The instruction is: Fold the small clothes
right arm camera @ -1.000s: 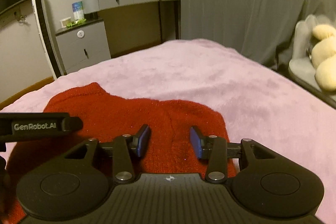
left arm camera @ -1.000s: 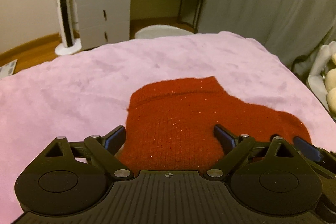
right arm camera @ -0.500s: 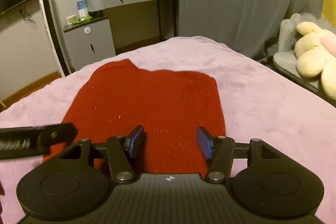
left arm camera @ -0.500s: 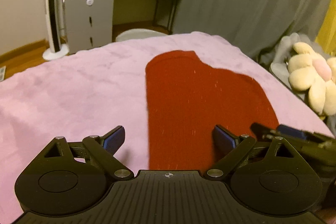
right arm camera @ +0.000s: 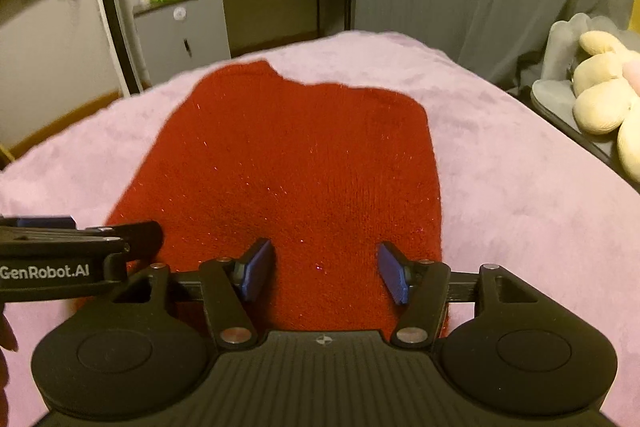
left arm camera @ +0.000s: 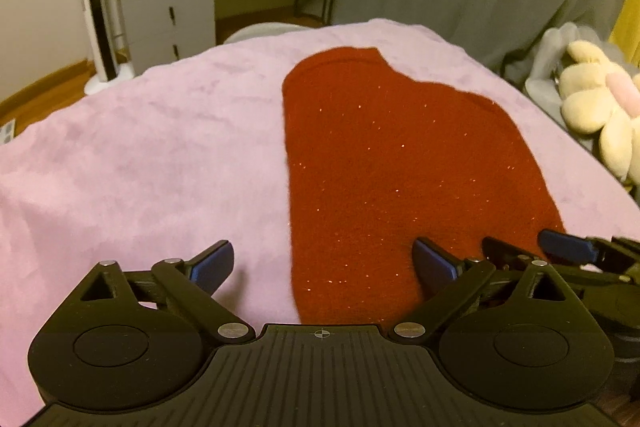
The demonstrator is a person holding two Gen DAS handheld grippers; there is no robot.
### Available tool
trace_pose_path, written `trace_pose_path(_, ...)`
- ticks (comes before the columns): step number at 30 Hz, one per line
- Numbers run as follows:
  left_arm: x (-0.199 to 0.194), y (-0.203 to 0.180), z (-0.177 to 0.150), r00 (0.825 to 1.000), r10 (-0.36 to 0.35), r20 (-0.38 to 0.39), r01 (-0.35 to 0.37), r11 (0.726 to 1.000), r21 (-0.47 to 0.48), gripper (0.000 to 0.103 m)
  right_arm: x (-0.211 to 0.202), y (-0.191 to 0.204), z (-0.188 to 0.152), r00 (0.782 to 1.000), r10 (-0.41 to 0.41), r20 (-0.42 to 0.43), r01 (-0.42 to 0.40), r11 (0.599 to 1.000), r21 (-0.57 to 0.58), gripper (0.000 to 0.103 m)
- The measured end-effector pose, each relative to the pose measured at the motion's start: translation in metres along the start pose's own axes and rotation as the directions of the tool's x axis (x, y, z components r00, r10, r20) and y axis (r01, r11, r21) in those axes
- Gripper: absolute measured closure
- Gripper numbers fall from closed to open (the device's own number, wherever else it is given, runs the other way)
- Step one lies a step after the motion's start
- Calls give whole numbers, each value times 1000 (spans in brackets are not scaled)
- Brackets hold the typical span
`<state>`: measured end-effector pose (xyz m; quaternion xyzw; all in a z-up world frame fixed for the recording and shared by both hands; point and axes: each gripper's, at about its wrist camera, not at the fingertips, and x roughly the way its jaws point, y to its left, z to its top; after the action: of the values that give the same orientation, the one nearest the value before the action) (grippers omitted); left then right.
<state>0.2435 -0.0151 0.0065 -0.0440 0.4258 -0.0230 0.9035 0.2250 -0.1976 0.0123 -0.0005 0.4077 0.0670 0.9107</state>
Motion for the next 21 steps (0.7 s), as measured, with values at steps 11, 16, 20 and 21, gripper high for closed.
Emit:
trace_pose_path(11,12,-7,-2,999,36,7,-36,999,28,1,25,-11,1,1000,15,-25,-15,1000,19,35)
trace_pose_path(16,11,-6,2,998,52,-21,-52,999,-2,0,27,-12,6,999,6,-42,-5,1000,24,34)
trace_pose_path(20,-17,-9,-2,997,75,-18,-75,997,5,1,-3,-10,-6,999,24,25,-24,1000,3,33)
trace_pose_path(21,-24,-8,-6,997,74,-16,-74,997,6,1,-12,-9,-12,999,26,38,-27,1000,6,33)
